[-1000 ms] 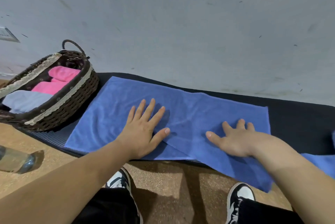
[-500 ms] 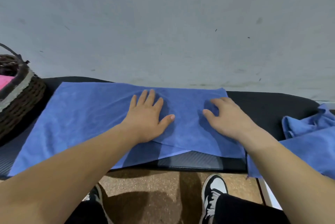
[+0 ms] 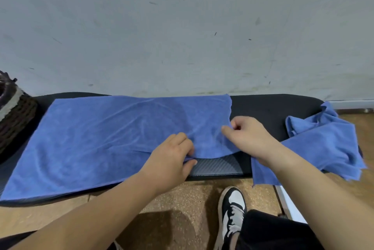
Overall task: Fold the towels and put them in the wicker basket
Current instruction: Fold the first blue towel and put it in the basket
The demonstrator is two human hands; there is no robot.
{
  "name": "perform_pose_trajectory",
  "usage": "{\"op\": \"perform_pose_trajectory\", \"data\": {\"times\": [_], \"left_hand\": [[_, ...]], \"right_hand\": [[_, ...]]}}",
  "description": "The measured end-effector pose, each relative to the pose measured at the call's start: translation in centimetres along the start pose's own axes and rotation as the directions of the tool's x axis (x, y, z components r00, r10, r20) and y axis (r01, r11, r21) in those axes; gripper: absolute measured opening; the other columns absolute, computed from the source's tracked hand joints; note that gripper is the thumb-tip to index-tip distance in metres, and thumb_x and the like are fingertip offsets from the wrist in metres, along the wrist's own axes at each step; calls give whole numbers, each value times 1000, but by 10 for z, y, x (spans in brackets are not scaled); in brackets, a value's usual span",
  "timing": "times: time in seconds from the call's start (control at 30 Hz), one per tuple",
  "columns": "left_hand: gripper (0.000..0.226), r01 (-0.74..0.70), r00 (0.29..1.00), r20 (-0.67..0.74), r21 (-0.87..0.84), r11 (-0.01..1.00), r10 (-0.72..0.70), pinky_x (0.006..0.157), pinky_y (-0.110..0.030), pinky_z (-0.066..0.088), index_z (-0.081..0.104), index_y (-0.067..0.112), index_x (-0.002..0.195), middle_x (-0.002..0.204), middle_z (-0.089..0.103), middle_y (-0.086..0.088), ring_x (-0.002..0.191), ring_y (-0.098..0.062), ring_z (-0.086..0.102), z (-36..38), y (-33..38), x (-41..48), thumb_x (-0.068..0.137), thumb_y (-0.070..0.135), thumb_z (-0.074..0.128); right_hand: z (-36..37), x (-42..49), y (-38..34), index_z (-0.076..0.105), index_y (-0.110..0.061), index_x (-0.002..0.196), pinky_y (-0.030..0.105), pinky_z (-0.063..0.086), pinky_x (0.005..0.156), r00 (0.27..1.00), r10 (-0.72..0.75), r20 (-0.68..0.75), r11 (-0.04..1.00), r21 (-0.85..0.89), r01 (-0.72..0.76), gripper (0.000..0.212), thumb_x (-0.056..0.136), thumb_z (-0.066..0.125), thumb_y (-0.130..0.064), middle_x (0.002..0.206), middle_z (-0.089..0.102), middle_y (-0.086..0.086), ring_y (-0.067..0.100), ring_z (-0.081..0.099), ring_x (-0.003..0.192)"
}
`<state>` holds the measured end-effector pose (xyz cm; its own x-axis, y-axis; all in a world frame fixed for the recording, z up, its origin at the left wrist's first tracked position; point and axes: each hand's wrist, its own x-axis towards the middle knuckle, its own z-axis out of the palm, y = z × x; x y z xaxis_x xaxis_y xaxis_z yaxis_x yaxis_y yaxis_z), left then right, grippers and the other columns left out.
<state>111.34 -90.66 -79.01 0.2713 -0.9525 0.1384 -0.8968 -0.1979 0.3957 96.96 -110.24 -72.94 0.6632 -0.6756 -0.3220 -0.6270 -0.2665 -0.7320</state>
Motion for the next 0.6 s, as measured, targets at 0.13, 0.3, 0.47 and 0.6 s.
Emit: {"op": "perform_pose_trajectory", "data": {"times": [0.13,0.3,0.47,0.6], "left_hand": [[31,30,1000,3,20,999,-30,84,-20,39,59,21,100,103,51,9,92,-12,48,-5,1,-7,86,42,75],[13,-5,999,-40,94,996,9,81,-38,53,63,17,92,103,56,3,88,-19,54,-5,1,-2,97,28,59],[18,-80,995,65,113,990,73,92,-39,53,64,21,95,125,59,4,107,-19,57,-8,-1,-14,93,38,58],[32,-79,992,107,110,991,67,102,-36,50,66,20,102,139,54,1,122,-20,53,-11,0,-23,89,50,67]], "right_hand": [[5,-3,-10,53,-9,96,36,55,71,983,155,95,876,447,-181,37,103,50,-45,89,64,11,26,63,79],[-5,-15,-10,48,-7,93,22,38,36,978,189,92,953,224,-205,31,109,47,-33,48,53,8,17,45,32],[-20,-14,3,46,-10,90,25,39,38,952,278,133,949,-193,-250,23,101,61,-24,46,53,8,20,43,31],[-14,-14,-2,46,-18,125,36,50,62,997,68,-48,798,-597,-83,37,99,62,-40,99,60,2,23,63,81]]}}
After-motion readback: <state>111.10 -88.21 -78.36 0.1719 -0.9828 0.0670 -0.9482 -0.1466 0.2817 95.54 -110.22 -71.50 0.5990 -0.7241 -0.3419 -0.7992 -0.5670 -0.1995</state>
